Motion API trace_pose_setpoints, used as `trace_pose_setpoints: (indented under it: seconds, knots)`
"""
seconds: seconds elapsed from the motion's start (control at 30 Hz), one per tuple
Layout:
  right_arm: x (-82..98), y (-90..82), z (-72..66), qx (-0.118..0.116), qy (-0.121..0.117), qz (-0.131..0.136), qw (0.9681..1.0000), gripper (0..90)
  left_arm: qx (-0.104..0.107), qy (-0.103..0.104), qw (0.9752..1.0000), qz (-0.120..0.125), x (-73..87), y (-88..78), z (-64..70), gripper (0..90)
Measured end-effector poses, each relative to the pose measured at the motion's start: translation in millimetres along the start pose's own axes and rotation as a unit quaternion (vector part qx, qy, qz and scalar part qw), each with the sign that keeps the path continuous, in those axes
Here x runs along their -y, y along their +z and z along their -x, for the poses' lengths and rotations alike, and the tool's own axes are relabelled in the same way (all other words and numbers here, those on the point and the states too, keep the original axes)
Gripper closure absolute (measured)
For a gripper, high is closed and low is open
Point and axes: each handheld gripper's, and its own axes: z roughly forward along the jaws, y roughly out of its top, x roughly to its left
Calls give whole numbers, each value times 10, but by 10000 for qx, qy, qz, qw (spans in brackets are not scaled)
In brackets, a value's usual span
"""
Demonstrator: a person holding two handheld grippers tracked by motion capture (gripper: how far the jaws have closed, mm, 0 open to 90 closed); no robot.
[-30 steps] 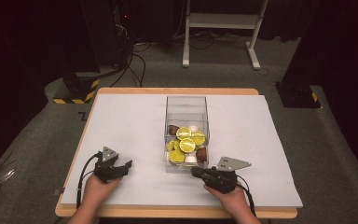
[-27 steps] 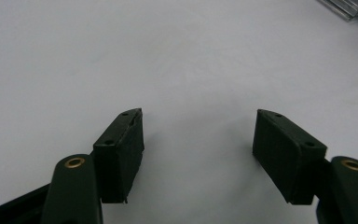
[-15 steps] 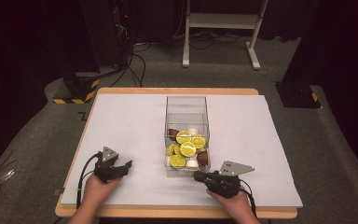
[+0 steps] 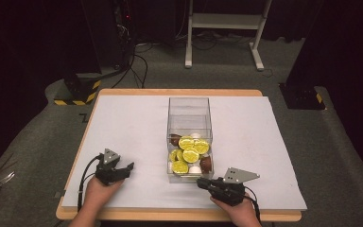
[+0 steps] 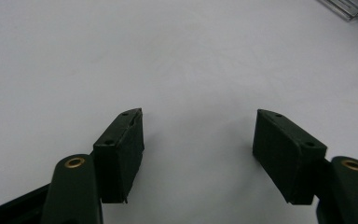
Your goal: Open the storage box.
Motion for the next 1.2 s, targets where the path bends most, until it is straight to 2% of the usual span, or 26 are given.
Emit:
trace_pose_setpoints:
  seconds: [0.43,0.57,0.77,1.2]
  knots:
    - [29,-23,-28,-17,21,34,10000,836,-2,-68,10000,52,0,8,9,338]
    - [24,-38,-28,52,44,-5,10000,785,-1,-48,10000,39,0,6,6,338]
    - [49,-150,6,152,127,59,9998,778,-3,-66,10000,52,0,8,9,338]
    - [49,-437,34,411,69,349,9985,818,-4,-18,10000,10,0,3,4,338]
